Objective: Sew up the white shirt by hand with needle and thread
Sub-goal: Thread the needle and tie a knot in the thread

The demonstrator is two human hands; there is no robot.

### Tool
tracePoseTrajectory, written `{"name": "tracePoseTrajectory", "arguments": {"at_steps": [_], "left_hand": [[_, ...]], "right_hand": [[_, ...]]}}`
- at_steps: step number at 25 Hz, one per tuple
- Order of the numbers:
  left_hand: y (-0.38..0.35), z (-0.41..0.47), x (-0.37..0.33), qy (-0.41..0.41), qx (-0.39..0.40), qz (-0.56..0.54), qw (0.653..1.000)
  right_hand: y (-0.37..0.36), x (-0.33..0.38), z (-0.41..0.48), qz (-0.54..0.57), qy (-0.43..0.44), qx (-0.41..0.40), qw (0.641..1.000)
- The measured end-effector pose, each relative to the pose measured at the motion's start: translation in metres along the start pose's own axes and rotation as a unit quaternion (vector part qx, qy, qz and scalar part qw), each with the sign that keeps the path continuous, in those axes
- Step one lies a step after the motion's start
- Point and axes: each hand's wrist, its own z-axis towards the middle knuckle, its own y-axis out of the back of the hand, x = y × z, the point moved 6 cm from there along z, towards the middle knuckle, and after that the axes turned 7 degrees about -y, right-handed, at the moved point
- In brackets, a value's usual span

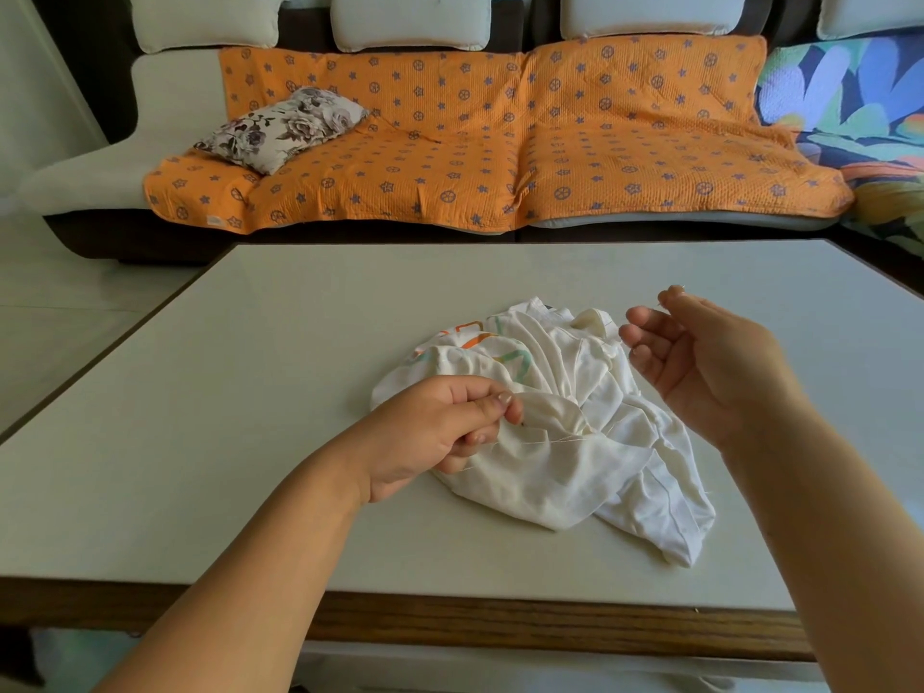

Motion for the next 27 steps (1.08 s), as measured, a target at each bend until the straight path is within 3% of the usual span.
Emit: {"name": "tracePoseTrajectory", "arguments": {"at_steps": [15, 23, 27], "left_hand": [[0.018, -0.005, -0.001, 0.003, -0.031, -0.034, 0.999], [0.026, -0.006, -0.001, -0.007, -0.032, -0.061, 0.998], [0.04, -0.01, -0.004, -0.024, -0.038, -0.089, 0.995]], "right_hand": [[0.021, 0.004, 0.01, 0.061, 0.01, -0.05, 0.997], [0.03, 0.008, 0.01, 0.06, 0.037, -0.088, 0.994], [0.038, 0.012, 0.009, 0.004, 0.063, -0.119, 0.991]]}}
